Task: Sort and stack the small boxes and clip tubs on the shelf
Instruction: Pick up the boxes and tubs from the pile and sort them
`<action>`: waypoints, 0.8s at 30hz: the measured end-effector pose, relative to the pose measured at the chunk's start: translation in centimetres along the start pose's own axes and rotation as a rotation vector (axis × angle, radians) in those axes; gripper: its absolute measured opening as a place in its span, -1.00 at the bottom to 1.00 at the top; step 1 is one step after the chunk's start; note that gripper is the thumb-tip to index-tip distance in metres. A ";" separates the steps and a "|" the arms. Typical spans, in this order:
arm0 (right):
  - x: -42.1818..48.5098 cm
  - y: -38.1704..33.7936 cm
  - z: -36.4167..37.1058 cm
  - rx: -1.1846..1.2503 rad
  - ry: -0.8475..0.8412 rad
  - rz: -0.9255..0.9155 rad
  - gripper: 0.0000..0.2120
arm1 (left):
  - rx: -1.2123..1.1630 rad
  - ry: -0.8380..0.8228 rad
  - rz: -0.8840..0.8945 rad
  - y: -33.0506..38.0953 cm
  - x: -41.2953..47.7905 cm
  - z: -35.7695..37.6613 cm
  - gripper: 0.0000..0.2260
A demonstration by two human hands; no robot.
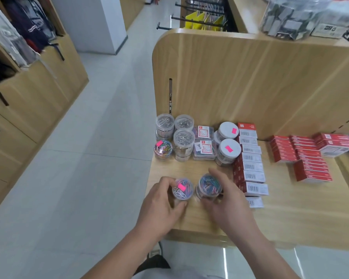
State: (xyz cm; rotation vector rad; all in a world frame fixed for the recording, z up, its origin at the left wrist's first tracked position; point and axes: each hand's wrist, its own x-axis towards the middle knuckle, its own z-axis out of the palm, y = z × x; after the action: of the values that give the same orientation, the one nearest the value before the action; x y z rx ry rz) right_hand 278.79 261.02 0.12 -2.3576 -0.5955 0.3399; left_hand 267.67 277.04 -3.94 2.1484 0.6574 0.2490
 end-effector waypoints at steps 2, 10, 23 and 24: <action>0.1 0.1 0.5 0.002 0.012 -0.010 -0.25 | -0.008 0.016 -0.025 0.2 0.1 -0.1 -0.62; 1.3 -2.7 3.0 -0.073 -0.034 -0.039 -0.26 | -0.077 0.253 -0.066 -1.1 2.0 -5.5 -0.58; 3.0 -7.8 7.2 -0.331 0.203 -0.147 -0.34 | -0.059 0.084 0.113 -2.3 11.8 -7.2 -0.70; 3.2 -7.9 8.0 -0.349 0.184 -0.123 -0.34 | -0.078 0.069 0.129 -2.6 11.9 -7.2 -0.70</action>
State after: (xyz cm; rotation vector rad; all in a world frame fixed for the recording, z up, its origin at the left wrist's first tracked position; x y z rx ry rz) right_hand 275.89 272.29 -0.83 -2.6288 -0.7562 -0.0421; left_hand 273.87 289.68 -2.18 2.1172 0.5401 0.4128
